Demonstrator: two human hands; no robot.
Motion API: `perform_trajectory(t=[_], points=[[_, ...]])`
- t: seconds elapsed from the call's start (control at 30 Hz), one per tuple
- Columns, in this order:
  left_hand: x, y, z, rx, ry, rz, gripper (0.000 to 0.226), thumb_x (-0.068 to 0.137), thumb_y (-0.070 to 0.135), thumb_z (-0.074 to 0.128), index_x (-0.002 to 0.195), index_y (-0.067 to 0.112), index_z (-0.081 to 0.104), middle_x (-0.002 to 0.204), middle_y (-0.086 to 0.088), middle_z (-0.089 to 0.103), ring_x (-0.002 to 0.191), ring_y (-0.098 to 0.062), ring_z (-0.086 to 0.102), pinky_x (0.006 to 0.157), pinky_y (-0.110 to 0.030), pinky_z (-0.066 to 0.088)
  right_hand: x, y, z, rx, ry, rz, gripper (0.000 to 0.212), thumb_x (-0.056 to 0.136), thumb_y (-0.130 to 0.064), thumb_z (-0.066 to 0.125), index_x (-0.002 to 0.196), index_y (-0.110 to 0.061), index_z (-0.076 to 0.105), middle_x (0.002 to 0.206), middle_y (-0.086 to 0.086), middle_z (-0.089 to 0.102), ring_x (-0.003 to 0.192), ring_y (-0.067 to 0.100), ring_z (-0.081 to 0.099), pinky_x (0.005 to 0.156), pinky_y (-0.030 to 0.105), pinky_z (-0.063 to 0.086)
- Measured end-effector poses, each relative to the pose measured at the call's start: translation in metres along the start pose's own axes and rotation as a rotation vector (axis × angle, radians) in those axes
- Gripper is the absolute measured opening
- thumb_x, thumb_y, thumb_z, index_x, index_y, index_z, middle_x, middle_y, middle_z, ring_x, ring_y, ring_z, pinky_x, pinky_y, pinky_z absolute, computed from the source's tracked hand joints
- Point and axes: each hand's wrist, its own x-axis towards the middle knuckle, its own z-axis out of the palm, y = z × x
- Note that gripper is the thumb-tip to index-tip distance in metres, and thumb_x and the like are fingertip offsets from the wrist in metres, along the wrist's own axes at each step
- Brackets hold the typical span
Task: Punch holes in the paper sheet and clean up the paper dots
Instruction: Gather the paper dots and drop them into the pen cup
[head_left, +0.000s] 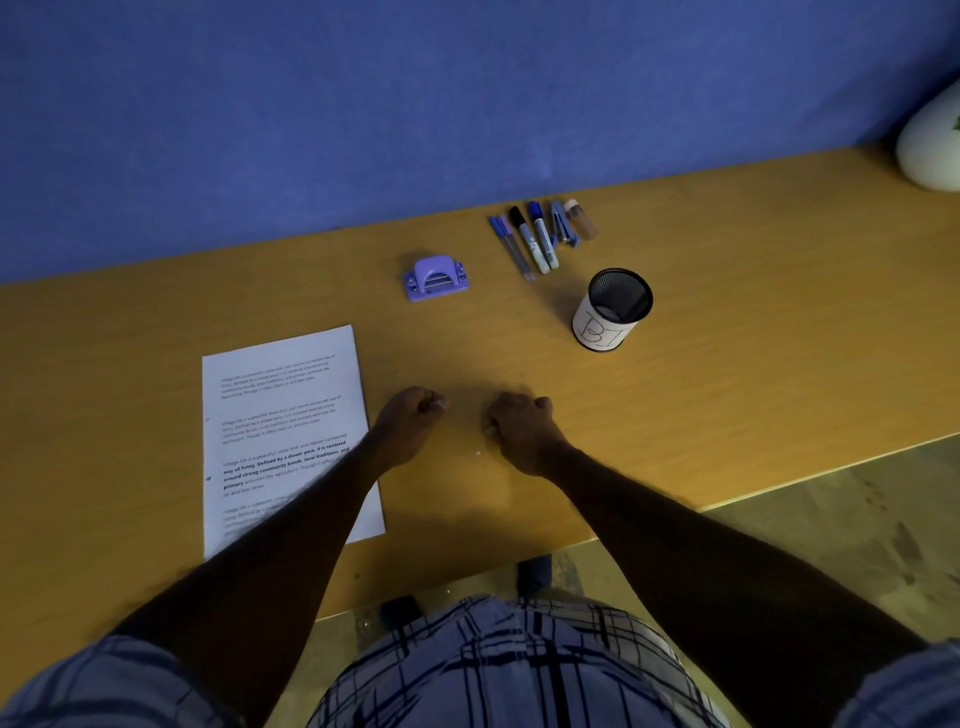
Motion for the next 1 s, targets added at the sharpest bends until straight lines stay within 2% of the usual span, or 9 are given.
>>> perform_trajectory(t=[0.13, 0.2, 0.33, 0.47, 0.57, 0.73, 0.8, 0.9, 1.0], points=[[0.0, 0.002, -0.001, -0.006, -0.004, 0.02, 0.026, 0.098, 0.025, 0.051, 0.11, 0.004, 0.061, 0.085, 0.003, 0.056, 0.081, -0.006, 0.054, 0.065, -0.017, 0.04, -0.004, 0.016, -0.011, 0.416, 0.08, 0.167, 0.019, 0.096, -0.017, 0.048, 0.11, -0.01, 0.06, 0.117, 0.011, 0.057, 0.107, 0.025, 0.053, 0.094, 0.041, 0.041], [0.003, 0.007, -0.001, -0.011, -0.009, 0.045, 0.025, 0.097, 0.025, 0.052, 0.11, 0.006, 0.061, 0.092, -0.001, 0.059, 0.088, -0.012, 0.056, 0.067, -0.017, 0.042, -0.006, 0.026, -0.026, 0.648, 0.172, 0.202, 0.011, 0.095, -0.01, 0.05, 0.095, -0.012, 0.061, 0.099, 0.011, 0.059, 0.091, 0.024, 0.055, 0.079, 0.036, 0.042], [0.018, 0.037, 0.007, -0.026, -0.034, 0.115, 0.019, 0.097, 0.021, 0.053, 0.104, 0.007, 0.063, 0.088, -0.002, 0.061, 0.083, -0.013, 0.056, 0.069, -0.024, 0.045, -0.012, 0.04, -0.074, 0.992, 0.327, 0.186, 0.028, 0.091, 0.005, 0.05, 0.077, -0.017, 0.058, 0.081, 0.003, 0.059, 0.075, 0.018, 0.054, 0.07, 0.029, 0.045], [0.043, 0.086, 0.018, -0.053, -0.033, 0.204, 0.017, 0.094, 0.014, 0.057, 0.103, 0.001, 0.063, 0.089, -0.009, 0.061, 0.08, -0.016, 0.055, 0.074, -0.027, 0.043, -0.009, 0.07, -0.119, 0.795, 0.487, 0.181, 0.013, 0.085, -0.005, 0.062, 0.074, 0.0, 0.065, 0.075, 0.01, 0.067, 0.07, 0.021, 0.062, 0.065, 0.036, 0.05], [0.063, 0.131, 0.027, -0.003, -0.033, 0.281, 0.018, 0.095, 0.019, 0.056, 0.103, 0.005, 0.061, 0.082, -0.001, 0.059, 0.07, -0.007, 0.052, 0.064, -0.023, 0.043, -0.006, 0.098, -0.147, 0.52, 0.58, 0.201, 0.014, 0.08, -0.013, 0.066, 0.072, 0.0, 0.068, 0.071, 0.015, 0.067, 0.064, 0.023, 0.062, 0.057, 0.037, 0.045], [0.096, 0.188, 0.047, 0.173, -0.002, 0.364, 0.019, 0.095, 0.02, 0.053, 0.083, 0.007, 0.058, 0.066, 0.004, 0.048, 0.062, -0.002, 0.043, 0.056, -0.018, 0.034, 0.002, 0.123, -0.172, 0.332, 0.572, 0.21, 0.006, 0.073, -0.005, 0.067, 0.078, -0.008, 0.07, 0.082, 0.012, 0.072, 0.077, 0.027, 0.066, 0.064, 0.035, 0.051], [0.106, 0.2, 0.055, 0.224, -0.012, 0.395, 0.019, 0.095, 0.016, 0.052, 0.093, 0.001, 0.064, 0.077, -0.001, 0.058, 0.073, -0.006, 0.05, 0.057, -0.009, 0.035, 0.004, 0.129, -0.176, 0.306, 0.535, 0.23, 0.014, 0.074, -0.006, 0.065, 0.083, -0.015, 0.071, 0.088, 0.008, 0.073, 0.083, 0.026, 0.066, 0.069, 0.039, 0.056], [0.115, 0.213, 0.064, 0.301, -0.026, 0.442, 0.02, 0.093, 0.013, 0.054, 0.102, 0.002, 0.068, 0.104, -0.012, 0.069, 0.092, -0.015, 0.059, 0.072, -0.023, 0.04, 0.008, 0.135, -0.181, 0.273, 0.484, 0.263, 0.016, 0.08, -0.009, 0.063, 0.088, -0.018, 0.072, 0.093, 0.007, 0.073, 0.087, 0.025, 0.067, 0.073, 0.042, 0.058], [0.125, 0.22, 0.071, 0.365, -0.039, 0.463, 0.02, 0.093, 0.011, 0.054, 0.102, 0.001, 0.069, 0.105, -0.015, 0.07, 0.099, -0.025, 0.064, 0.074, -0.027, 0.044, 0.008, 0.141, -0.183, 0.302, 0.515, 0.286, 0.018, 0.079, -0.006, 0.062, 0.085, -0.018, 0.073, 0.091, 0.005, 0.074, 0.084, 0.023, 0.067, 0.07, 0.037, 0.057]])
